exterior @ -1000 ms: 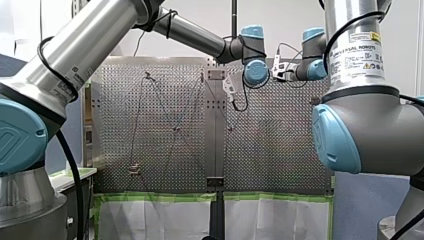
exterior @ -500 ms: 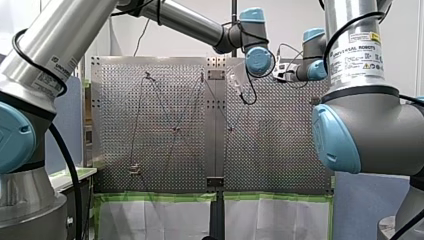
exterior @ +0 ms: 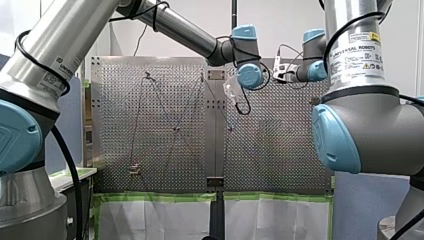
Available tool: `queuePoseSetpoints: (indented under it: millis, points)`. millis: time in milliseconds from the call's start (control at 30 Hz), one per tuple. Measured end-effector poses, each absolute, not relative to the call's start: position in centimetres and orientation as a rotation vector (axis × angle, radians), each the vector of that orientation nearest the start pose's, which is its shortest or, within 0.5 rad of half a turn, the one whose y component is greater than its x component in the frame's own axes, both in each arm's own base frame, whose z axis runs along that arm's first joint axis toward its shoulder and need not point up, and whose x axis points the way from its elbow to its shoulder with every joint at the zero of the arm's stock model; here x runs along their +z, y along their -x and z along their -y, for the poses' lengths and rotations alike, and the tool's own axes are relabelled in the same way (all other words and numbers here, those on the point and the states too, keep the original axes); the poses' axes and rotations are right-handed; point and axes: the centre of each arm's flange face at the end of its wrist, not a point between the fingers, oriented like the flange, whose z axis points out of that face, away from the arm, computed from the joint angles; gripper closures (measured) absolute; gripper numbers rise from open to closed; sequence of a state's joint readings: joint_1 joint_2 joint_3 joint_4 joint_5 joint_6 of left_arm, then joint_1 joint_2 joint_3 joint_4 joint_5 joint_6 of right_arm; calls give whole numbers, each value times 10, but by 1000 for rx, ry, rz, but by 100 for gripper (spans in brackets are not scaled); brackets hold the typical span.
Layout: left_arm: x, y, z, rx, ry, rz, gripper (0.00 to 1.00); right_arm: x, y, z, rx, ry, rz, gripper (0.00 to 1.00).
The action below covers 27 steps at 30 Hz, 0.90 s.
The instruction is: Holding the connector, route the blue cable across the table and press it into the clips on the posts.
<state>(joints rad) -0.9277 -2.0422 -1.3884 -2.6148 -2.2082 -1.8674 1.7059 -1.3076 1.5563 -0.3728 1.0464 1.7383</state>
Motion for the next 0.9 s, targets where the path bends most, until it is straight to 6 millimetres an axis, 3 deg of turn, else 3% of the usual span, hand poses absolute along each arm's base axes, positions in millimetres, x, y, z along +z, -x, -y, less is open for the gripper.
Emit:
queuePoseSetpoints:
  millis: [900]
  points:
    - [267,-320,553,-523,43,-1398,0,387,-263,558,1830,-1564,863,100]
